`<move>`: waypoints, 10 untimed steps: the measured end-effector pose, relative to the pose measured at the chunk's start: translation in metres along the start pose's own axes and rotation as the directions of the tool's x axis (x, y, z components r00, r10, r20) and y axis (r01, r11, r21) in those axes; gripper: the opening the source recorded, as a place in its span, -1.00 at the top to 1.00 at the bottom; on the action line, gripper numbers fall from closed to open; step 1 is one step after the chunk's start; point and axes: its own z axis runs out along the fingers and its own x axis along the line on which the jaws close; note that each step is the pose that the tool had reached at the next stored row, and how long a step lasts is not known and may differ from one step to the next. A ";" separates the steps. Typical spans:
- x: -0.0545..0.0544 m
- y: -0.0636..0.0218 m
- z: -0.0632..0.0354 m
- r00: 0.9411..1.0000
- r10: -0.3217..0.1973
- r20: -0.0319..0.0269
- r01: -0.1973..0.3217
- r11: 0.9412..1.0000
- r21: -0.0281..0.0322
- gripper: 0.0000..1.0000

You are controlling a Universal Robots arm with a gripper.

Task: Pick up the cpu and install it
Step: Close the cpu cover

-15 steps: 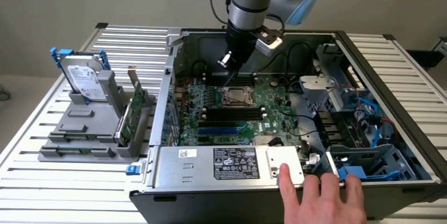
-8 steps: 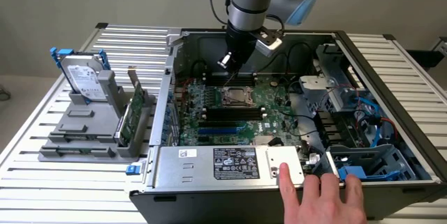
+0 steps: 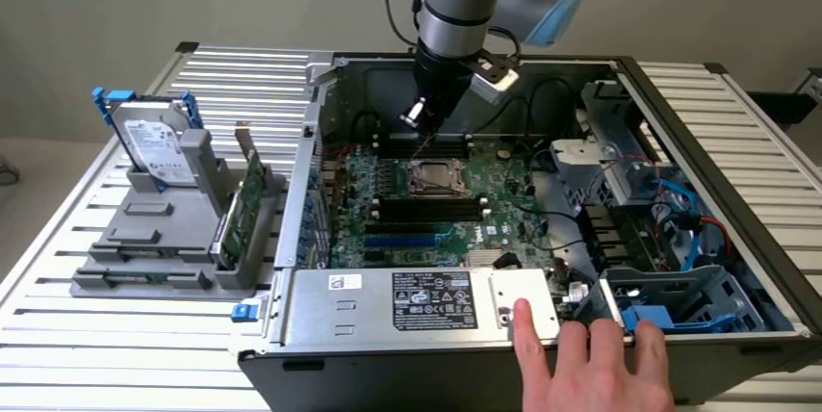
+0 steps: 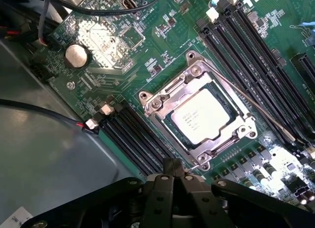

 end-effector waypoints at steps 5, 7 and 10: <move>0.000 -0.0004 0.0003 0.999 -0.052 0.007 0.052 0.999 0.003 0.79; -0.001 -0.0006 0.0003 0.998 -0.059 0.008 0.059 0.998 0.003 0.79; -0.001 -0.0011 0.0005 0.998 -0.059 0.008 0.059 0.998 0.004 0.79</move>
